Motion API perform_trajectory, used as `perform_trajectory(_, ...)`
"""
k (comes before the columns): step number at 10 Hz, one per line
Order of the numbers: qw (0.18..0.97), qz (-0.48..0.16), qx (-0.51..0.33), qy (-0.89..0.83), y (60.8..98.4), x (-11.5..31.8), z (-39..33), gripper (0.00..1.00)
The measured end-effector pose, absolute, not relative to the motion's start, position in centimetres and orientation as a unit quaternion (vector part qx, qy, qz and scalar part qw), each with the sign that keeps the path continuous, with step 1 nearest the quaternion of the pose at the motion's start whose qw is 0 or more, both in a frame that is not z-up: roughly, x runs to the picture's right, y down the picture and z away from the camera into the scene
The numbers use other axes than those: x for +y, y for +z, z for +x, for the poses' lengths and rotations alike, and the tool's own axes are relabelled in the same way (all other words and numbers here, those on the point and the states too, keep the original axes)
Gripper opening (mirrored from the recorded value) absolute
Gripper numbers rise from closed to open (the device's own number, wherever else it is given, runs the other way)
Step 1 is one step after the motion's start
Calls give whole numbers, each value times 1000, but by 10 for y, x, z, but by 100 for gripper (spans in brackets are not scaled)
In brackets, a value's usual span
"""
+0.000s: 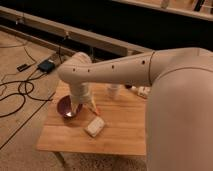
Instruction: Push the ceramic bowl across the table
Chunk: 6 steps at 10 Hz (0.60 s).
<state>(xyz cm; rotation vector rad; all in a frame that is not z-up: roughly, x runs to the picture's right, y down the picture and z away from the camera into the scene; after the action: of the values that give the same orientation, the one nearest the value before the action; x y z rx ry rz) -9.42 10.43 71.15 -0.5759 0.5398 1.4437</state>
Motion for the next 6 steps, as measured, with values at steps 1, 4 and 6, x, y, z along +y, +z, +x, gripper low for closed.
perform_trajectory(1,677,-251,246,646,720,106,-82,65)
perform_trajectory(4,674,-251,249,649,745,116,-64,65)
perform_trajectory(6,676,-255,254,643,760,124,-60,65)
